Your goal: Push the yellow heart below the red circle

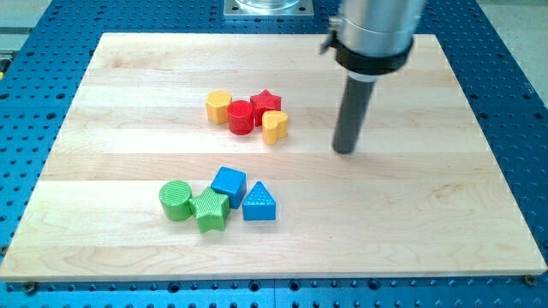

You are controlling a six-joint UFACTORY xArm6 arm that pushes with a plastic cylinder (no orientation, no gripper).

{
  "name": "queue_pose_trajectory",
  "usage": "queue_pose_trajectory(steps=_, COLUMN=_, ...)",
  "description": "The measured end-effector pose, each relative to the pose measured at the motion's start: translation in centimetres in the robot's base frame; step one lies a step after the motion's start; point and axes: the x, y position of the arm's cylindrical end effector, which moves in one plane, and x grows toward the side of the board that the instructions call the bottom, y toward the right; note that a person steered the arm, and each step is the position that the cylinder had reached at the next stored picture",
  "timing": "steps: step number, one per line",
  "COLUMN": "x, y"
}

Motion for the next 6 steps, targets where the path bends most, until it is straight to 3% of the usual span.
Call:
queue_pose_trajectory(steps=1, x=-2.4, y=-0.8)
queue_pose_trajectory(steps=6, x=-0.1, y=-16.9)
